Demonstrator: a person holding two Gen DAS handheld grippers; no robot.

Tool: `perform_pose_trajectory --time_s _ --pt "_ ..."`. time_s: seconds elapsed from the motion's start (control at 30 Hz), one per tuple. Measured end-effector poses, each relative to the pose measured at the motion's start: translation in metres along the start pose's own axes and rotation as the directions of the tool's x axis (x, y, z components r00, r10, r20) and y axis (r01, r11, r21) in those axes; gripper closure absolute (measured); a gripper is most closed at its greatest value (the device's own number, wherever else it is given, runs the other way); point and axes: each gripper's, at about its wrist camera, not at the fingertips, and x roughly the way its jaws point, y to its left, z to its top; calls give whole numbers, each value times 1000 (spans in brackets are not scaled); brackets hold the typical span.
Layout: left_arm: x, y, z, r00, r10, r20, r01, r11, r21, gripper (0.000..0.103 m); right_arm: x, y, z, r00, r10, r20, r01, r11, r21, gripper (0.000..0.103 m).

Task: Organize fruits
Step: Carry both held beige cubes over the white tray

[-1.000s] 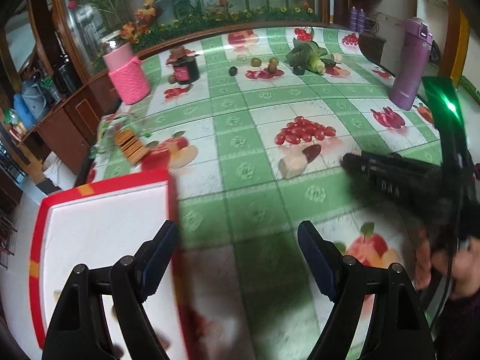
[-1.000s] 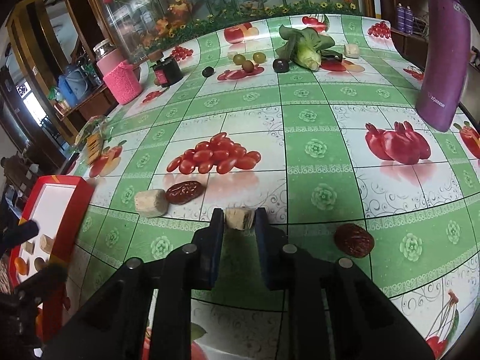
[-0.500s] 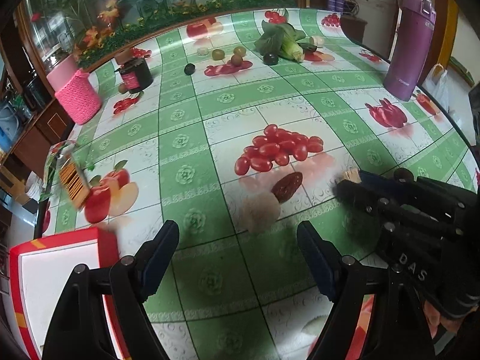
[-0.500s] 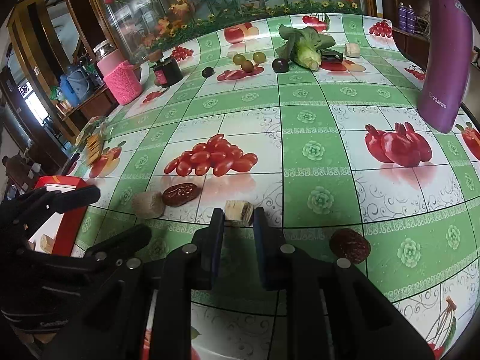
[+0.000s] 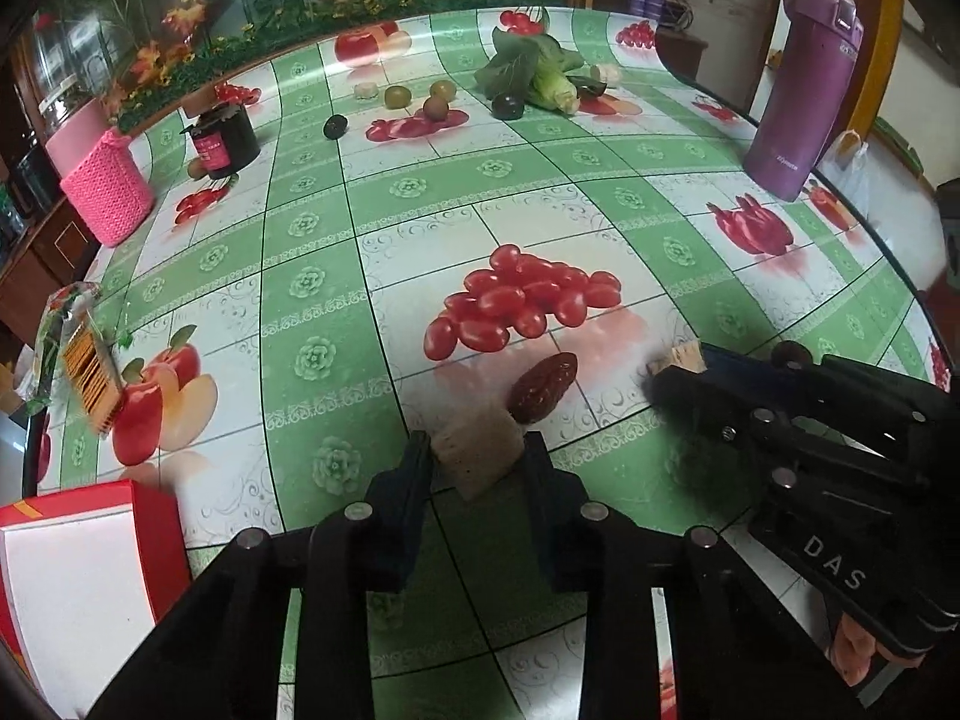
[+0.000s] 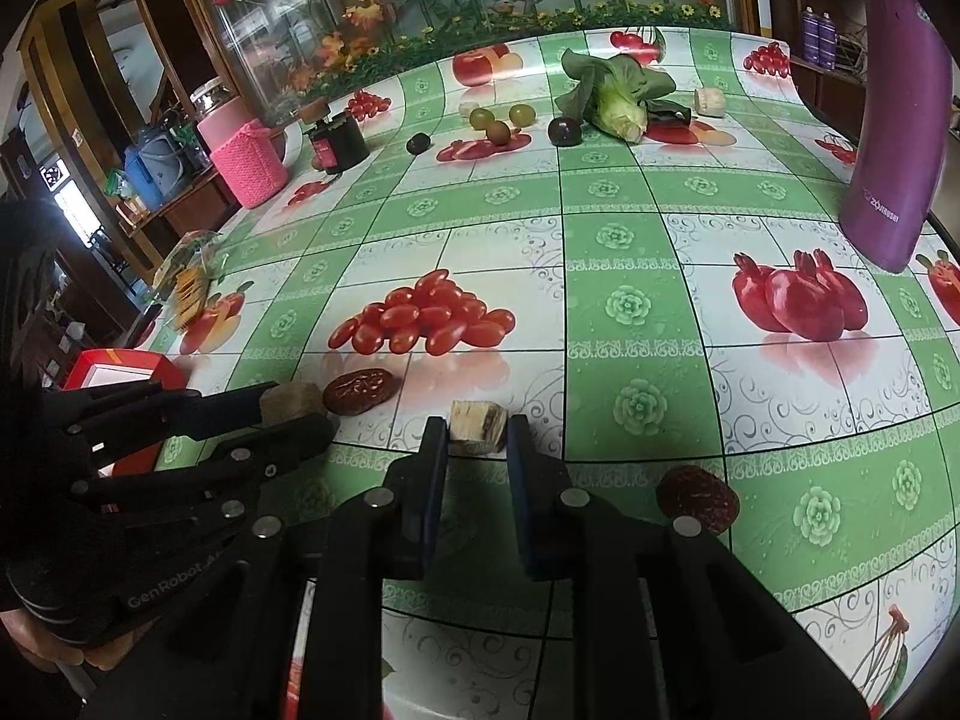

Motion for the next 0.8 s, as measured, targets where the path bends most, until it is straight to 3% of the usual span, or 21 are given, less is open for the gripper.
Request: perform_pose_trajectory --time_s 0.17,0.37,0.6,0.8 --pt "-23 0 -10 999 0 42 1 999 -35 73 0 0 0 1000 -8 1 8 1000 -6 82" --pt "-66 -4 -34 992 60 112 -54 997 -52 73 -7 0 1 999 -7 41 8 1000 -13 81" --pt "-115 -6 -60 969 133 209 -121 990 -70 73 -20 9 -1 993 -12 118 17 999 -36 81" --pt "-141 -5 -78 955 146 257 -132 989 -70 73 -34 23 -16 991 69 113 -69 998 -4 81"
